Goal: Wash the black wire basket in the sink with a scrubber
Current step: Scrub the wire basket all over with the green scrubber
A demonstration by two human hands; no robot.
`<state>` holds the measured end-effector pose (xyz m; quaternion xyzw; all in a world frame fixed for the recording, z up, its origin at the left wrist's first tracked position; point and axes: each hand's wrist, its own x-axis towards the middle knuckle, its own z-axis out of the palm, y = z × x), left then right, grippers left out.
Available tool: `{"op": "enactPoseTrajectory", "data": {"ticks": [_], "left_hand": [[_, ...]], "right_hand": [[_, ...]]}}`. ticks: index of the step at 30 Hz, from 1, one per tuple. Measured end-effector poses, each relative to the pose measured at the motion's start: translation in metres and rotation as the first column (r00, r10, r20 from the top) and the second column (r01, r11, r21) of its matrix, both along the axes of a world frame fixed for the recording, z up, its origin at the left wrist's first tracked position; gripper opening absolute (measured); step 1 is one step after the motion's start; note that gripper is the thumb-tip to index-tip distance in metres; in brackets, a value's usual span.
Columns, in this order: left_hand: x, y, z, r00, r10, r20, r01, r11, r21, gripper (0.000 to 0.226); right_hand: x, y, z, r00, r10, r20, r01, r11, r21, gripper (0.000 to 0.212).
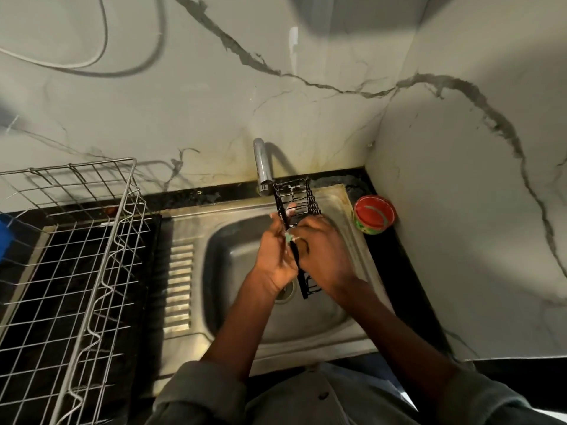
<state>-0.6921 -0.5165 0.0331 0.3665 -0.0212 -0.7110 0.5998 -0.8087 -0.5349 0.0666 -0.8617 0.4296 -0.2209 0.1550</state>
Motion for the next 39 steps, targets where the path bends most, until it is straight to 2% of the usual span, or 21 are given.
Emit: {"op": "enactPoseTrajectory", "data": {"ticks": [3, 4, 7, 8, 10, 12, 15, 18, 20, 23, 26, 29, 33, 36, 39], "left_hand": [[-0.001, 0.001, 0.006, 1.0, -0.003, -0.01, 0.003, 1.0, 0.005, 0.077], [-0.001, 0.001, 0.008, 1.0, -0.007, 0.007, 0.007, 1.0, 0.004, 0.081], [-0.004, 0.0, 0.008, 0.998, 0.018, 0.052, -0.019, 1.0, 0.018, 0.1], [-0.006, 0.0, 0.01, 0.995, 0.014, 0.096, -0.017, 1.0, 0.027, 0.099], [-0.007, 0.002, 0.011, 0.985, -0.006, 0.17, 0.005, 1.0, 0.007, 0.092], [-0.011, 0.002, 0.012, 0.984, -0.068, 0.166, 0.068, 0.998, 0.001, 0.093], [-0.011, -0.001, 0.009, 0.982, -0.061, 0.178, 0.056, 0.998, 0.031, 0.095], [-0.003, 0.0, 0.009, 0.973, -0.014, 0.229, 0.014, 1.0, 0.002, 0.086], [0.001, 0.0, 0.006, 0.981, -0.016, 0.191, 0.013, 1.0, 0.02, 0.088], [0.001, -0.002, 0.003, 0.994, -0.027, 0.109, 0.028, 1.0, -0.011, 0.095], [-0.002, -0.001, 0.014, 0.995, -0.034, 0.091, 0.037, 0.999, -0.039, 0.086], [-0.003, 0.001, 0.016, 0.998, -0.026, 0.061, 0.03, 0.997, -0.066, 0.095], [-0.009, 0.0, 0.026, 0.997, -0.048, 0.063, 0.053, 0.996, -0.079, 0.09], [0.004, -0.001, 0.022, 0.999, 0.027, 0.017, -0.026, 0.997, -0.077, 0.091], [0.018, -0.001, 0.014, 1.0, 0.01, -0.028, -0.012, 0.997, -0.076, 0.087]], "right_hand": [[-0.012, -0.013, 0.007, 0.98, -0.199, -0.021, 0.198, 0.98, -0.035, 0.03], [-0.012, -0.015, 0.009, 0.98, -0.199, -0.02, 0.199, 0.98, -0.007, 0.032], [0.004, -0.002, 0.015, 0.999, 0.029, 0.043, -0.032, 0.997, 0.07, 0.035], [0.009, -0.001, 0.016, 0.997, 0.046, 0.068, -0.051, 0.996, 0.077, 0.036], [0.015, -0.019, 0.018, 0.995, -0.037, 0.089, 0.032, 0.998, 0.06, 0.039], [0.018, -0.046, 0.022, 0.992, -0.103, 0.068, 0.099, 0.994, 0.052, 0.039], [0.024, -0.059, 0.03, 1.0, 0.001, -0.006, 0.0, 0.997, 0.08, 0.032], [0.019, -0.03, 0.028, 0.988, 0.139, -0.064, -0.134, 0.988, 0.071, 0.032], [0.006, -0.007, 0.024, 0.984, 0.161, -0.078, -0.154, 0.984, 0.09, 0.033], [-0.006, 0.002, 0.016, 0.99, 0.129, -0.057, -0.118, 0.98, 0.159, 0.02], [-0.002, -0.007, 0.012, 0.999, 0.031, 0.018, -0.033, 0.982, 0.185, 0.012], [0.012, -0.028, 0.018, 0.999, -0.035, 0.028, 0.03, 0.988, 0.154, 0.022], [0.03, -0.061, 0.039, 0.984, -0.137, 0.116, 0.117, 0.979, 0.166, 0.031], [0.027, -0.038, 0.042, 0.994, -0.06, 0.089, 0.046, 0.987, 0.151, 0.021], [0.003, 0.012, 0.029, 0.997, 0.015, 0.074, -0.026, 0.988, 0.154, 0.03]]}}
